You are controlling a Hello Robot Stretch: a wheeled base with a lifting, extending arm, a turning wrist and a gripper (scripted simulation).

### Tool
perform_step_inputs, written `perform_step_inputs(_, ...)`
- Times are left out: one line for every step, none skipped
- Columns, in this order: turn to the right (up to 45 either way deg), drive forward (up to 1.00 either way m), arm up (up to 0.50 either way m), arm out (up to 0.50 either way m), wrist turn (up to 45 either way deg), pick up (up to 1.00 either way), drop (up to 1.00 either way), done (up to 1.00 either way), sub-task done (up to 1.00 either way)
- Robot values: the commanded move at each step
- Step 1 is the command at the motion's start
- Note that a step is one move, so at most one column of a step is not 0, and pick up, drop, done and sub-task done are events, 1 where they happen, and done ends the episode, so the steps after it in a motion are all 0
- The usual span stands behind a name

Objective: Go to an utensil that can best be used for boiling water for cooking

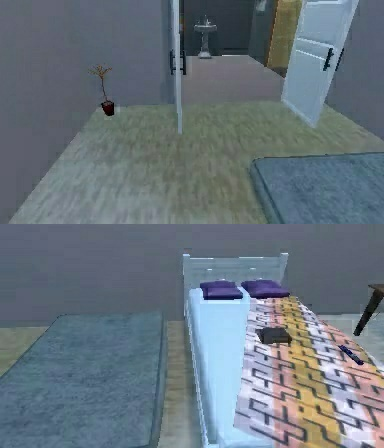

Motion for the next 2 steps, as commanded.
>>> perform_step_inputs(0.0, 1.0, 0.0, 0.0, 0.0, 0.0, 0.0, 0.0, 0.0)
perform_step_inputs(-3.0, 0.0, 0.0, 0.0, 0.0, 0.0, 0.0, 0.0, 0.0)
